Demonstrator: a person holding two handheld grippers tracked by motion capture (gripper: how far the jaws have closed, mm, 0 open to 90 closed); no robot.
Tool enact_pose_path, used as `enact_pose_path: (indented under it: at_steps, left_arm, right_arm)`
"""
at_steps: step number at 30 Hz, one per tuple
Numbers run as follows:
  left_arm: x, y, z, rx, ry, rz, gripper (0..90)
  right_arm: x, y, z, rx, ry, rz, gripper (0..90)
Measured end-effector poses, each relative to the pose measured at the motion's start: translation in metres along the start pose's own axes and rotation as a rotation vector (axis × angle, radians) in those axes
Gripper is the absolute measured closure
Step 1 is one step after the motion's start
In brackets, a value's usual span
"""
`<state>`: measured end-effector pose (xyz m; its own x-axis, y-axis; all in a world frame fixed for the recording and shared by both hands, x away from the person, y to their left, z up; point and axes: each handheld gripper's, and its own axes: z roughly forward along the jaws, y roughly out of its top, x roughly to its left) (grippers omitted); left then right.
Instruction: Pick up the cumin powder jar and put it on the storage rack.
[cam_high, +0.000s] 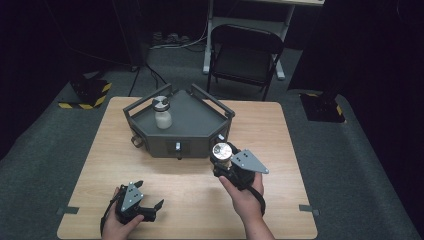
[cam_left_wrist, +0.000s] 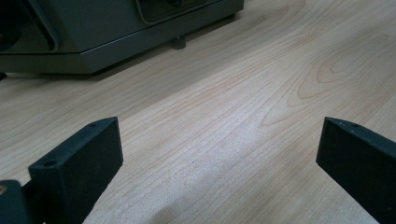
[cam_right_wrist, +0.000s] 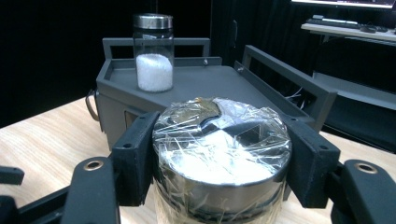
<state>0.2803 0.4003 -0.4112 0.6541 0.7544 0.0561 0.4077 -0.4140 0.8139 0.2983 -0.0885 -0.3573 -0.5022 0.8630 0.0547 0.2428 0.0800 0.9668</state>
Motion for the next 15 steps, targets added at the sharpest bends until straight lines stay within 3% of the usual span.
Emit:
enact_pose_path:
  at_steps: [15]
  left_arm:
    - [0.002,0.000,0.000,0.001,-0.008,-0.003,0.9]
  right_arm:
    - [-0.008,0.022,0.026,-0.026,0.015,0.022,35.2]
